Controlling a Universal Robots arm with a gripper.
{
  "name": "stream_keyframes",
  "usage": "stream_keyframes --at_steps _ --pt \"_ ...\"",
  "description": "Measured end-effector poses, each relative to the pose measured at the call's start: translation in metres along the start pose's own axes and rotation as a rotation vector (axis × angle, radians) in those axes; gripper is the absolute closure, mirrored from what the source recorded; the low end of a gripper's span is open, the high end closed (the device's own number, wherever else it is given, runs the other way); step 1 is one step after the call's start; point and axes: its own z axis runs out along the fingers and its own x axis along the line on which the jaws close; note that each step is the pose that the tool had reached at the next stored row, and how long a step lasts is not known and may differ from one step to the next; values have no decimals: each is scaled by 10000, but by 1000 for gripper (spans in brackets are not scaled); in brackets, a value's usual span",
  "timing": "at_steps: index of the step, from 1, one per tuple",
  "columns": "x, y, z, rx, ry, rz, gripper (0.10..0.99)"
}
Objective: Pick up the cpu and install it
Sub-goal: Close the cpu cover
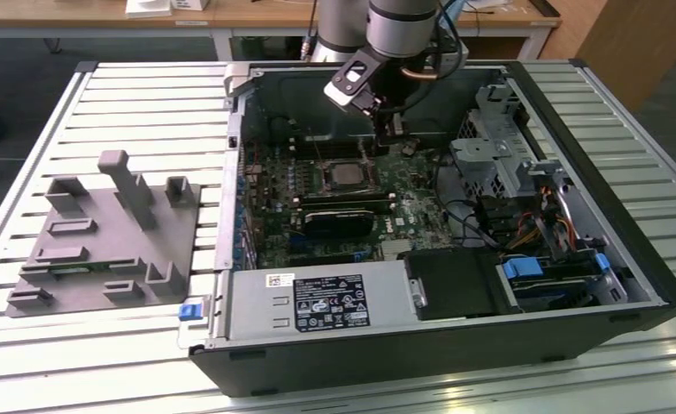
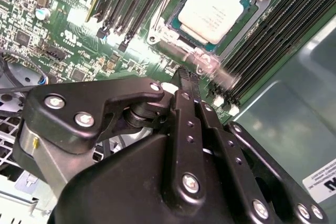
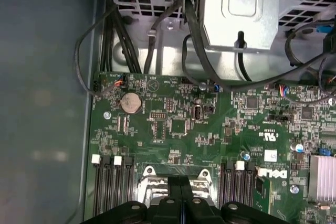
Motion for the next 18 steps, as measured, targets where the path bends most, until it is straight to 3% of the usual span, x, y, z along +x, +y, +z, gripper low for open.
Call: stream_keyframes --at_steps 10,18 --pt "2 -47 22 9 0 0 980" --pt "7 -149 62 10 0 1 980"
